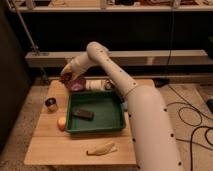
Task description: Place grapes in purple bowl
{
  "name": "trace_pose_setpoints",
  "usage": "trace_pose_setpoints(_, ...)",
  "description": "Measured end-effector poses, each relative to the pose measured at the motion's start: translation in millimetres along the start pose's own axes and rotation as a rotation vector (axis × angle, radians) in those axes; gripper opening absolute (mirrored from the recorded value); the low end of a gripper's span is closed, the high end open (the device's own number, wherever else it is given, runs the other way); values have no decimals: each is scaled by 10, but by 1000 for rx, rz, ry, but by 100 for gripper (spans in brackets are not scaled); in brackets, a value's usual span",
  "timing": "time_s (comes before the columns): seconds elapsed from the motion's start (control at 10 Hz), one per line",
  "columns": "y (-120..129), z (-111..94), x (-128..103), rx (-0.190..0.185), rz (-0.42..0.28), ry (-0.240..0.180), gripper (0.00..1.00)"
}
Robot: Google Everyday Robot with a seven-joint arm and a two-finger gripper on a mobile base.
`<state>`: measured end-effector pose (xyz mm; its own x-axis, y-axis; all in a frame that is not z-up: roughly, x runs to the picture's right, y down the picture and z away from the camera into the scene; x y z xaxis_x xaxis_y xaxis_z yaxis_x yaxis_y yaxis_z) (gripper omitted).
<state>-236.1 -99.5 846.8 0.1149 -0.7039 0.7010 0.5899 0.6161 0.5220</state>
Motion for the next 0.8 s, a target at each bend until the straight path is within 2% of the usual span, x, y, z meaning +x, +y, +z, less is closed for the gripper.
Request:
trace_pose_setpoints(0.2, -17, 88, 71, 12, -10, -2, 0)
trace_pose_setpoints(0.6, -38, 134, 160, 21, -28, -2, 0)
trace_pose_setpoints(0.8, -42, 141, 185, 17, -31, -2, 8)
